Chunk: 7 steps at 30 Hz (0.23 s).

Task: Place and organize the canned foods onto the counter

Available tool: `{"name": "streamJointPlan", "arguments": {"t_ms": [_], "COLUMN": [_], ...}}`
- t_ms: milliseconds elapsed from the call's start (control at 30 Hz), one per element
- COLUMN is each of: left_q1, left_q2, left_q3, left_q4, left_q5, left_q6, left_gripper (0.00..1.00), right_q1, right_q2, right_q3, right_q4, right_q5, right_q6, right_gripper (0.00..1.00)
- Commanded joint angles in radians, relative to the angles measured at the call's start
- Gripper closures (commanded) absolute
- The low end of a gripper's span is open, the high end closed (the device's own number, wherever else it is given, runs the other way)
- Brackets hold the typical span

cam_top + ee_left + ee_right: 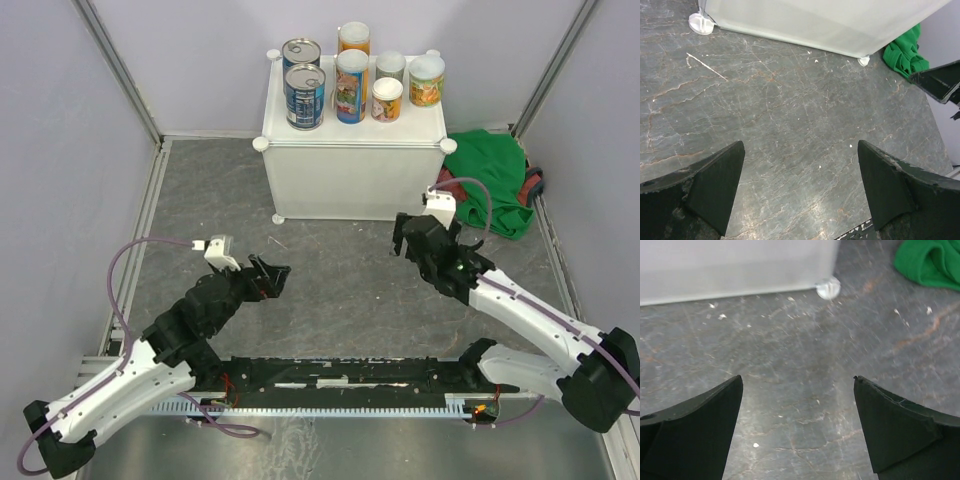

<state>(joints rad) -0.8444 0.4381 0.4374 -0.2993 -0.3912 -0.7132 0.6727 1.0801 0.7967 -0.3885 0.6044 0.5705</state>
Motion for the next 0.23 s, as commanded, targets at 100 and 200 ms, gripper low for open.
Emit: {"name": "streamJointPlan", "arguments": {"t_ms": [100, 200], "left_q1": [-0.004, -0.004], "left_q2": [-0.045, -0.064], "left_q3": [-0.032, -0.034], "left_q4": [0.012, 0.003], "left_q5": [-0.004, -0.004], "left_q6": [-0.032, -0.031], "left_gripper": [0.00, 0.00], "right_q1": [0.024, 0.035], "right_q2": [-0.073, -0.139], "right_q3": [-0.128, -0.181], "right_q4": [-0.055, -0.041], "right_q5": [0.107, 0.111], "right_q6": [0.154, 0.173], "right_gripper": [0.01, 0.01]}}
